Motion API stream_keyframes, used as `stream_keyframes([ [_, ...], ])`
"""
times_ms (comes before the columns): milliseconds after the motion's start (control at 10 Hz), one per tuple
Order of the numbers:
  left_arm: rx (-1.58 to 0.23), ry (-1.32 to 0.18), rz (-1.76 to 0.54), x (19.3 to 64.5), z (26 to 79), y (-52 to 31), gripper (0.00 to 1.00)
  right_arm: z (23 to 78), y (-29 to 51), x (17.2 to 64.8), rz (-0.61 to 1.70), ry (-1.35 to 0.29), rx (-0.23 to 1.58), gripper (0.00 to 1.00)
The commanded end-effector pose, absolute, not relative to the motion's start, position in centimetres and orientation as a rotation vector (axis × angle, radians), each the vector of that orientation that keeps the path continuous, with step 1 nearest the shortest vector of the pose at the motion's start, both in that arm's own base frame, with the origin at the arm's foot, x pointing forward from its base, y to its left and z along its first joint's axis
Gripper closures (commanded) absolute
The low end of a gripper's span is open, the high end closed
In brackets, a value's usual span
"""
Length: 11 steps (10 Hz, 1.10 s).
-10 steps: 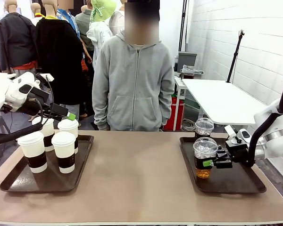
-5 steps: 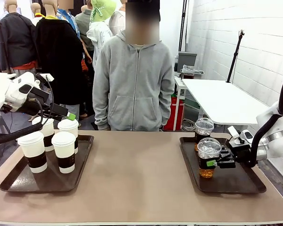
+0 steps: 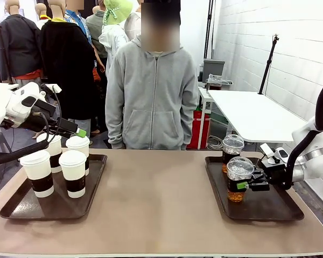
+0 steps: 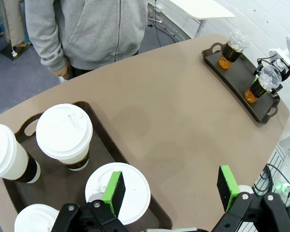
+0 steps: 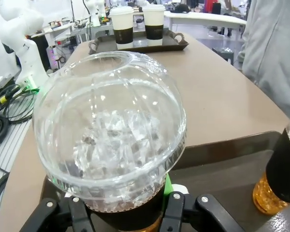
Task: Distribute the coffee onto the tray.
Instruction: Pick up another iced Americano from the middle of the table and place it on the right Handle tray.
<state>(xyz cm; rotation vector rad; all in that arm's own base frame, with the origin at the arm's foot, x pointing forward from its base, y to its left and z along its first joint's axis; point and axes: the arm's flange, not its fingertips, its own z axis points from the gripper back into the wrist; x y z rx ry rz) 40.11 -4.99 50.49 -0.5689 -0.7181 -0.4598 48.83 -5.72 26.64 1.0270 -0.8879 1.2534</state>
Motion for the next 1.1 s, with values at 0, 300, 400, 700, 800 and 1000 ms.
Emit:
stream_keyframes([
  [0, -0.585, -0.732, -0.478, 40.5, 50.2, -4.8, 0.0, 26.7, -6.4, 48.7, 1.275, -0.861, 1.055, 0.2],
  [300, -0.585, -0.732, -0.478, 40.5, 50.2, -4.8, 0.0, 26.5, -6.5, 48.7, 1.263, -0.836, 1.066, 0.0],
  [400, -0.585, -0.732, -0.478, 40.5, 50.2, -4.8, 0.0, 26.5, -6.7, 48.6, 1.252, -0.831, 1.066, 0.0],
  [700, -0.585, -0.732, -0.478, 40.5, 50.2, -4.8, 0.0, 26.2, -7.5, 47.9, 1.218, -0.832, 1.073, 0.0],
  [800, -0.585, -0.732, -0.478, 40.5, 50.2, -4.8, 0.0, 26.1, -8.0, 47.6, 1.203, -0.834, 1.064, 0.0],
  [1000, -0.585, -0.732, -0.478, 40.5, 50.2, -4.8, 0.0, 26.0, -9.2, 46.8, 1.169, -0.854, 1.053, 0.0],
])
